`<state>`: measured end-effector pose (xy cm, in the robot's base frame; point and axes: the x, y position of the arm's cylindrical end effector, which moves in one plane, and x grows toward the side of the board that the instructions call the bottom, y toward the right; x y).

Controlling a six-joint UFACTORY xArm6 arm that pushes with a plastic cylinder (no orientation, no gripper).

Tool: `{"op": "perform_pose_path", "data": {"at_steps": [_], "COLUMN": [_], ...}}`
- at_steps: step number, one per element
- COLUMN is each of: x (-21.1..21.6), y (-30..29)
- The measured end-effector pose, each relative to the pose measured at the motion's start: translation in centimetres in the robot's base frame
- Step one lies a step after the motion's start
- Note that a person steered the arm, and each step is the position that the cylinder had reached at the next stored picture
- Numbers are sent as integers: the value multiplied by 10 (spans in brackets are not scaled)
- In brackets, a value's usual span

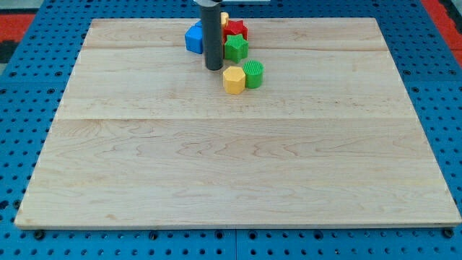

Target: Push the yellow hexagon towards bottom center

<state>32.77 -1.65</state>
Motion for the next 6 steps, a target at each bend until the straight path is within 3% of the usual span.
{"op": "perform_pose_path", "data": {"at_steps": [1, 2, 3, 4, 6], "x": [89, 138, 142, 178, 144], "y": [31, 59, 121, 121, 52]}}
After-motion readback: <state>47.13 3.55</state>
